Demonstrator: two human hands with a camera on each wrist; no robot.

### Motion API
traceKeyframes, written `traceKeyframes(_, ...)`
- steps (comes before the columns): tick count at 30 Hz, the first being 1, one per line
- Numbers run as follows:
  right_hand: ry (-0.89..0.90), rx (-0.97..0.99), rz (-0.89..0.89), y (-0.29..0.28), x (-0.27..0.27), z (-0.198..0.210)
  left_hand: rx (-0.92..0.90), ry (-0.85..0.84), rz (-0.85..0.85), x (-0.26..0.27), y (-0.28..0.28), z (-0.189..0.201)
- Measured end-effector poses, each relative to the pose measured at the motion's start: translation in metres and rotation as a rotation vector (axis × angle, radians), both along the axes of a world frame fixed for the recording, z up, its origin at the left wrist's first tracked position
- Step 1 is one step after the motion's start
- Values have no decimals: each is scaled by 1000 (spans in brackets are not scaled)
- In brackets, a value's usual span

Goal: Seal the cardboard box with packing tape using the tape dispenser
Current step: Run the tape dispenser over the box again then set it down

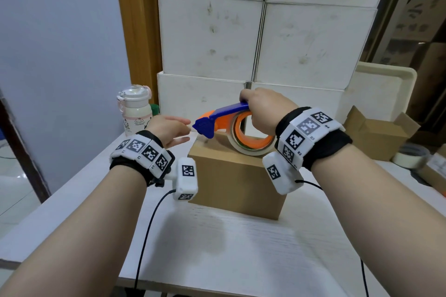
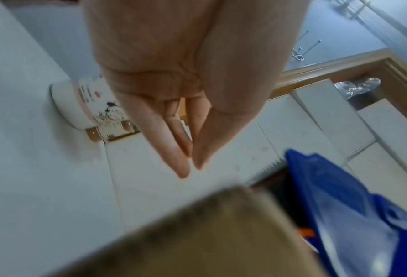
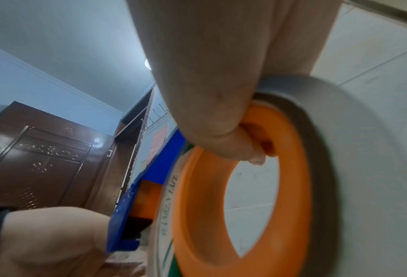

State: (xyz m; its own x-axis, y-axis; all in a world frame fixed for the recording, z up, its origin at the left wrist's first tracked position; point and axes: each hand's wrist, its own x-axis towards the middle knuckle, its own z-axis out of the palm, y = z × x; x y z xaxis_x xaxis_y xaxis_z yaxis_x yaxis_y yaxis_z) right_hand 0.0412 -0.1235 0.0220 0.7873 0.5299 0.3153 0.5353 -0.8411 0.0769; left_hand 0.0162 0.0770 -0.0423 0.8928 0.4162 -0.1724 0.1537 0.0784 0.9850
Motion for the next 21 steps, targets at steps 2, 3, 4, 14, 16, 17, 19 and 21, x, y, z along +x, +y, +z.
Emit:
traceKeyframes(2,10,6,-10,-1,1,1,-1,17,-6,-4,4,-3)
traceKeyframes(3,14,9,-14,0,1,1,-12,16,-8,-5,6,-4)
traceKeyframes(4,19,12,-17,0,2,0,-20,17,-6,-8,7,-6)
traceKeyframes(14,86,109,-78,-5,7,0,-12,118,-354,-21,-3,4)
traceKeyframes(16,92,124,-83,-6,7,-1,-24,154,-408,-21,-6,7)
traceKeyframes(17,95,131,-84,-6,7,-1,-50,168,-418,-22,-8,8)
traceKeyframes(19,97,144,-85,-7,8,-2,-111,184,-410,-21,-10,9)
traceKeyframes(21,100,162,-89,-8,9,-3,-170,190,-404,-20,-12,9)
